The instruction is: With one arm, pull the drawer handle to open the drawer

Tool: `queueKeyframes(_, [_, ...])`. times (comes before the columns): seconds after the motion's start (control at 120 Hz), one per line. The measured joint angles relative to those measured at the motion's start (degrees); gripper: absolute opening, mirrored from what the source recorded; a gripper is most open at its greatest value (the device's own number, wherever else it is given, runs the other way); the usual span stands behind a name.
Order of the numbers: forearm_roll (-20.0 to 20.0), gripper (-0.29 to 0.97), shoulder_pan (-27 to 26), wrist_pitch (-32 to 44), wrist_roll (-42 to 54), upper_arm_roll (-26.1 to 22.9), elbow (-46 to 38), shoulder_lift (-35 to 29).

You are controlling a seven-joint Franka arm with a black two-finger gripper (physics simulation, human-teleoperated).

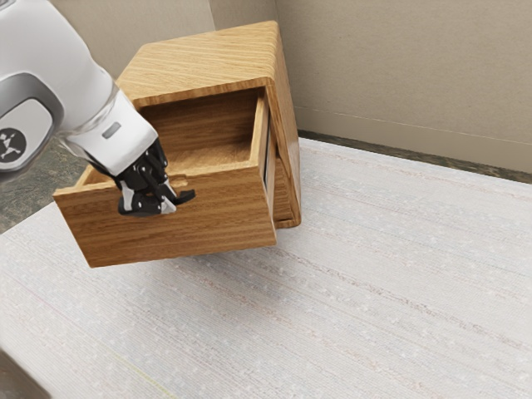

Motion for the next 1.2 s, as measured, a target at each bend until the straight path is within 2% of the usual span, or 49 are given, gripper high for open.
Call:
queueKeyframes(0.608, [0.0,0.24,0.2,-1.7,-6.3,-0.2,-0.3,-1.1])
queueKeyframes(0.683, [-0.2,0.29,0.5,-4.3,-6.7,-0.8,5.7,0.2])
queueKeyframes(0.733, [-0.3,0.32,0.3,-7.5,-6.9,-0.9,12.8,4.0])
queueKeyframes(0.858, [-1.6,0.47,1.0,-19.3,-6.4,-0.6,34.5,18.9])
queueKeyframes(0.942, [-3.4,0.54,3.3,-26.9,-5.2,-0.4,45.0,27.1])
queueKeyframes(1.058, [-4.5,0.60,6.0,-33.6,-3.7,-0.4,49.3,30.1])
queueKeyframes(1.2, [-5.2,0.64,5.4,-37.8,-2.7,-0.5,49.8,30.1])
